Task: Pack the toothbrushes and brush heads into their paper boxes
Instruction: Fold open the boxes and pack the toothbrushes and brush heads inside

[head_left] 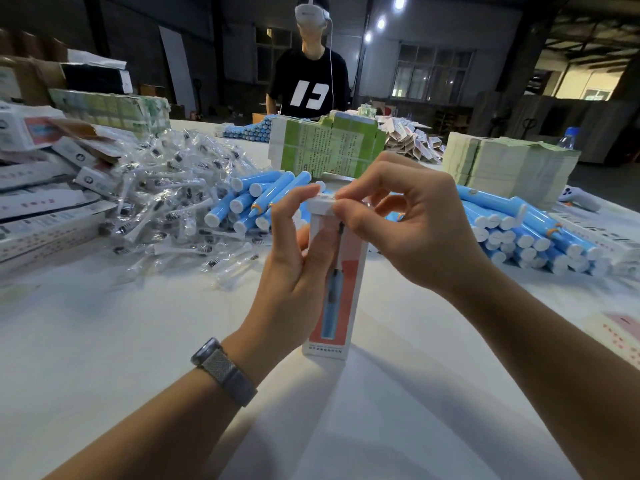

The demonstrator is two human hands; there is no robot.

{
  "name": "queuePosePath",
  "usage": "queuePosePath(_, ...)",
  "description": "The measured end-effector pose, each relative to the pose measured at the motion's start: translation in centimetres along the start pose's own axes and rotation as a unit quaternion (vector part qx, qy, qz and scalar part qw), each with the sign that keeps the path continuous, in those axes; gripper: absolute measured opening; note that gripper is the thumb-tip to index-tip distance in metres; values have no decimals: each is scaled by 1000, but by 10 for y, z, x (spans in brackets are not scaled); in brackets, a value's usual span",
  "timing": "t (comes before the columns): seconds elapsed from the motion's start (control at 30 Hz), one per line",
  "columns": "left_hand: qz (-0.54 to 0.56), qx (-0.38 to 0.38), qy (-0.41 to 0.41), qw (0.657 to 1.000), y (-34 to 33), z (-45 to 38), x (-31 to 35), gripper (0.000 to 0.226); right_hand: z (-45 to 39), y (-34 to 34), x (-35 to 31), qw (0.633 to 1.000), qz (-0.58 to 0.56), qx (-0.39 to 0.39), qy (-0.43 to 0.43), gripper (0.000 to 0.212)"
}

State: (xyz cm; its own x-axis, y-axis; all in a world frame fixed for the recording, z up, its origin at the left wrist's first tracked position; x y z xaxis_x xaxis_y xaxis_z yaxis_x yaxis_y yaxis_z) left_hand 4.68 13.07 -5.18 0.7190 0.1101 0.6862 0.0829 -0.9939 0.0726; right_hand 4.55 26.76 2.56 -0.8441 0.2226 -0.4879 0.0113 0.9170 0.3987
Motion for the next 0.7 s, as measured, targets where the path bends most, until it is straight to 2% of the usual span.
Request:
queuePosePath(0.17, -32, -14, -51, 998, 1, 0, -2, 38, -2, 1, -3, 1000, -24, 9, -12, 4)
queuePosePath(0.3, -60, -17, -64, 996, 4, 1, -3, 42, -3, 6, -1, 999, -36, -13, -20, 3)
queuePosePath(0.53, -69, -51, -92, 992, 6, 3, 0, 41, -6, 16, -1, 998, -47, -40, -7, 5)
queuePosePath(0.7, -74, -52, -80, 993, 7, 3, -2, 35, -7, 23, 0, 995, -72, -65, -29, 3)
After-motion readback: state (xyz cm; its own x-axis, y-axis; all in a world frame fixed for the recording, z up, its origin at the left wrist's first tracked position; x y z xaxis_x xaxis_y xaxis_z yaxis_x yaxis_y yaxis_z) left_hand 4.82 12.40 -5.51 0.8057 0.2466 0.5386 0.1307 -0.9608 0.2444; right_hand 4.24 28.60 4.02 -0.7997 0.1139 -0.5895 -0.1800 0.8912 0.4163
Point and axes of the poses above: each hand's wrist, its own z-axis away from the middle knuckle, its own y-axis out of the back of the hand, x = y × z, the point moved 1 cm from there along -z, towards the middle knuckle, and after that the axes turned 10 degrees about -z, right-handed, at the moved point
